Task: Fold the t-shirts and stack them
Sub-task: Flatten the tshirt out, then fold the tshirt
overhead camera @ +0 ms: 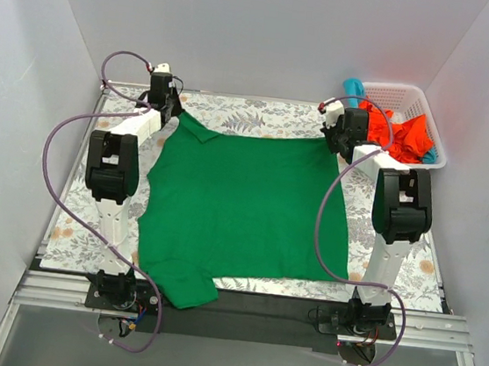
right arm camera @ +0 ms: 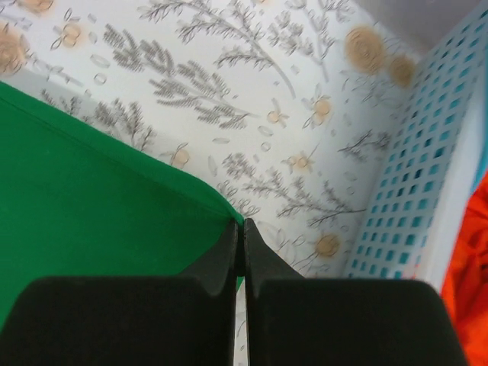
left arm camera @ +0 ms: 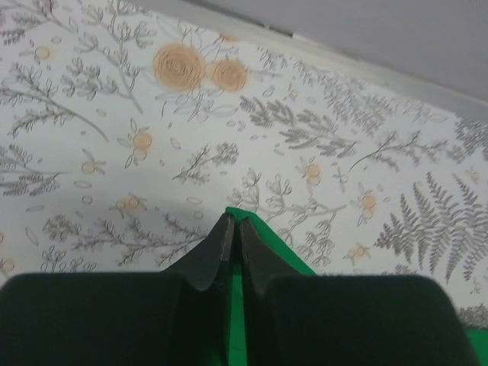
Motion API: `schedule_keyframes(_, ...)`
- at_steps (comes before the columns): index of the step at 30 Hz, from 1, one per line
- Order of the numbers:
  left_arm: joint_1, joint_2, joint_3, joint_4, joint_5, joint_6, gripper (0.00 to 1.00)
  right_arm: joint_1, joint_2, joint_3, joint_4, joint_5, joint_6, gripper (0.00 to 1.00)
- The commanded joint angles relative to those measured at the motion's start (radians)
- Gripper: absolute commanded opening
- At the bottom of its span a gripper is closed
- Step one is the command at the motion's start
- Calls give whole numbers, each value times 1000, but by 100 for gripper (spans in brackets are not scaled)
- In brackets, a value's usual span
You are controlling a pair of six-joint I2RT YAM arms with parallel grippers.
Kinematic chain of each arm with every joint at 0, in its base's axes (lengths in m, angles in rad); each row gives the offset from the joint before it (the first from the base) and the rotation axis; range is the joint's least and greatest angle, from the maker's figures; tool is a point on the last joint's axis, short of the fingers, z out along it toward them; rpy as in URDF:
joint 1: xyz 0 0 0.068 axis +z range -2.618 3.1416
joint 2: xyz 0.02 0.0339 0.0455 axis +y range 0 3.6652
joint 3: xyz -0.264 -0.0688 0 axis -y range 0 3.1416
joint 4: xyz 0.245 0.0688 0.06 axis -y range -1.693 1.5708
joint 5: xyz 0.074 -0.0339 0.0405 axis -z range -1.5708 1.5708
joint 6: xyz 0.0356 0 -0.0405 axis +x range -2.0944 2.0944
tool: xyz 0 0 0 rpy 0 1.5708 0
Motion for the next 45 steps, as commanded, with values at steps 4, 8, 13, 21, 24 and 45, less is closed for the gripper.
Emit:
schedule_keyframes(4,3,64,156,-19,19,-31,0,-14,53,133,64,72,-41,1)
schedule_keyframes(8,3,80,185,-82,40,-64,0,-14,72,155,62,88,-57,1)
schedule_keyframes(13,3,3,133,-157,46,-118,0,-16,18,110,64,68,-52,1)
schedule_keyframes(21,3,-222,33,-301,39,-216,0,-14,-95,0,62,54,5,1)
schedule_keyframes(24,5,-302,-14,-341,39,-253,0,-16,-141,-40,56,25,20,1)
schedule_keyframes(45,17,-739,-495,-419,115,-586,0,-11,-332,-284,-16,29,77,1)
